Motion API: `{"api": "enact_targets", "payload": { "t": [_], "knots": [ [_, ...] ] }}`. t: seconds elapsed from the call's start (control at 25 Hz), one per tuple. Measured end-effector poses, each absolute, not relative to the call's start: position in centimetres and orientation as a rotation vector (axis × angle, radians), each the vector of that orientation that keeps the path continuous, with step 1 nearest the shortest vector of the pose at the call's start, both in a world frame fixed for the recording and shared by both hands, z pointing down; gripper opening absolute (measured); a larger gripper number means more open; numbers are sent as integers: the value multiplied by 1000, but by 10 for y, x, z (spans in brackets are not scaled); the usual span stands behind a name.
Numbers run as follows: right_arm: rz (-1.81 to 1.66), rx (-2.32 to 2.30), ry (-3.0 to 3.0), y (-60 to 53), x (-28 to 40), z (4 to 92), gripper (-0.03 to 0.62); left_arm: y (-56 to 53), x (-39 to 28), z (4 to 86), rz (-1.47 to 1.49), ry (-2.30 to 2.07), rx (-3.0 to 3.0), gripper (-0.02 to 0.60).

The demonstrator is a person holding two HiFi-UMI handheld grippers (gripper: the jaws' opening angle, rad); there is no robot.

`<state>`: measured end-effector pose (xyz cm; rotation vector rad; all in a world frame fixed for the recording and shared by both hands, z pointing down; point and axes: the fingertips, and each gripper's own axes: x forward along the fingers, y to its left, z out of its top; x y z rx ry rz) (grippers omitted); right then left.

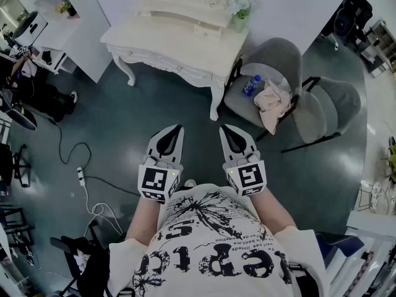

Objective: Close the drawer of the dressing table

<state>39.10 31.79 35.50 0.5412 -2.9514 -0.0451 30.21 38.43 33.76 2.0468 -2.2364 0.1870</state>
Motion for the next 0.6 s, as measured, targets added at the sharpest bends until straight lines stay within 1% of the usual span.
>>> {"api": "enact_targets", "payload": {
  "t": [0.44,0.6],
  "knots": [
    [-1,589,-2918,315,389,358,17,381,298,340,149,-2188,2073,18],
    [5,636,-2905,314,378,359,17,385,284,344,137,-2181,2065,18]
  ]
}}
